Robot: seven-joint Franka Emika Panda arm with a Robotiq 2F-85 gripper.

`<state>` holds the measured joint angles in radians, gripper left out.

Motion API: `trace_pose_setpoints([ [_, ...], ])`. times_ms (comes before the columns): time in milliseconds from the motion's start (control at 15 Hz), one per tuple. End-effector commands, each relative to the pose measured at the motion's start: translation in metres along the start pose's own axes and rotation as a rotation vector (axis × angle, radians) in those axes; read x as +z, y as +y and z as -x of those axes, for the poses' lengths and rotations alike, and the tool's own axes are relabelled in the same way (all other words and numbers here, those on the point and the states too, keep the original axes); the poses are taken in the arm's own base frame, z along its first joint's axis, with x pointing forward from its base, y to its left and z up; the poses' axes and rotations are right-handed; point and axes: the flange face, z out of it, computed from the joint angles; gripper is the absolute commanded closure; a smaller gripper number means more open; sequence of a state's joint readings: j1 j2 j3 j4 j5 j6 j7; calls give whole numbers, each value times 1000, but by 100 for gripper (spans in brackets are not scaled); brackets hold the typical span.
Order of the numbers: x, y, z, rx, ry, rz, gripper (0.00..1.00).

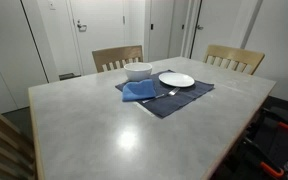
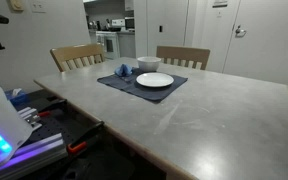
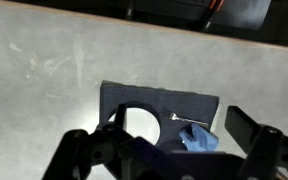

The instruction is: Place the fork on the white plate

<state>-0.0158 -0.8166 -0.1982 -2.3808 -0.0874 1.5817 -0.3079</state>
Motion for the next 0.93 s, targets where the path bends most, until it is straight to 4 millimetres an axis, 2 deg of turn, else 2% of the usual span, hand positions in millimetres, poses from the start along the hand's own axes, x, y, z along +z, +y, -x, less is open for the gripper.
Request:
trace_pose_setpoints([
  [0,-1,0,0,0,-1,0,0],
  [467,-1,0,0,0,-1,0,0],
  [667,1,-1,-16,-60,-12,13,0],
  [867,7,-5,-41,-186,5,22,0],
])
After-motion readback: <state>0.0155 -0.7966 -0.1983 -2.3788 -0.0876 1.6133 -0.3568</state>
